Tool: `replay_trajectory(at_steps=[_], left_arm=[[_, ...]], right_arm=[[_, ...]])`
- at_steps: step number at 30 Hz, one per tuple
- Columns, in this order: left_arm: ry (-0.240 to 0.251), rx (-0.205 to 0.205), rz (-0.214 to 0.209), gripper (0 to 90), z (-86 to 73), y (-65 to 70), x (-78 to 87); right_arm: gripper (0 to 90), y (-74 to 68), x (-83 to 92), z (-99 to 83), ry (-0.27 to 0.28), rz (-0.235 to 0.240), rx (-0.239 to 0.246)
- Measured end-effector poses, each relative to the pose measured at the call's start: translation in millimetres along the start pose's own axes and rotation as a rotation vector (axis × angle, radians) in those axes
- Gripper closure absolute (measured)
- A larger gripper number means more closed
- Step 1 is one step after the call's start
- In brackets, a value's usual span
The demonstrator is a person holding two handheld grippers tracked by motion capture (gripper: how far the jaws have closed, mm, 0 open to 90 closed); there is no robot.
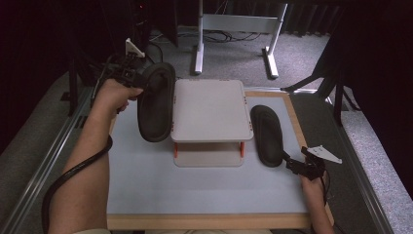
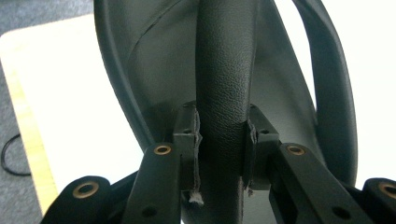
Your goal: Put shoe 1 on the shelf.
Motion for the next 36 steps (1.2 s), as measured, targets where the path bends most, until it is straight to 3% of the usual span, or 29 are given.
replay_trajectory(at_steps=[5, 10, 12, 14, 17, 20, 22, 27, 28, 34, 36], left_arm=[[0.005, -0.009, -0.021, 71.1, 7.3, 23.1, 0.6], [-0.004, -0.025, -0.025, 71.1, 13.5, 48.0, -8.8], [0.006, -0.021, -0.013, 71.0, 15.5, 58.6, -13.3], [0.032, -0.007, -0.037, 70.9, 18.0, 68.7, -15.0], [0.036, 0.008, -0.061, 71.0, 19.6, 79.8, -20.0], [0.018, -0.003, -0.051, 71.0, 18.1, 88.6, -28.8], [-0.002, -0.024, -0.034, 70.9, 15.8, 92.0, -35.6], [-0.018, -0.004, -0.022, 70.9, 12.5, 91.8, -51.8], [-0.030, -0.019, 0.002, 70.9, 11.2, 91.7, -54.5], [-0.041, -0.005, 0.009, 70.8, 9.1, 87.9, -65.6], [-0.027, 0.013, -0.009, 70.8, 10.3, 87.5, -67.2]], right_arm=[[13.4, -0.1, -0.5, 0.0, -0.004, 0.003, 0.000], [13.4, -0.3, -0.9, -0.2, -0.010, 0.006, 0.003], [13.4, -0.5, -1.0, -0.1, -0.010, 0.007, 0.003], [13.5, -0.6, -1.0, -0.2, -0.010, 0.008, 0.002], [13.5, -0.6, -1.3, -0.2, -0.013, 0.010, 0.005], [13.5, -0.9, -1.5, -0.2, -0.015, 0.008, 0.011], [13.5, -0.7, -1.5, -0.2, -0.014, 0.009, 0.009], [13.5, -0.9, -1.6, -0.2, -0.016, 0.011, 0.007], [13.5, -0.9, -1.7, -0.3, -0.017, 0.011, 0.007], [13.5, -1.1, -2.1, -0.2, -0.020, 0.013, 0.012], [13.5, -1.3, -1.7, -0.2, -0.018, 0.011, 0.014]])
Point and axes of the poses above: each handheld gripper's, and its own axes: x roughly backward along the jaws, z roughly out of its top, y roughly to its right, the point moved 5 cm from there along -x, roughly forward along the jaws, and after that the axes turned 9 degrees about x, right-handed, at the moved point
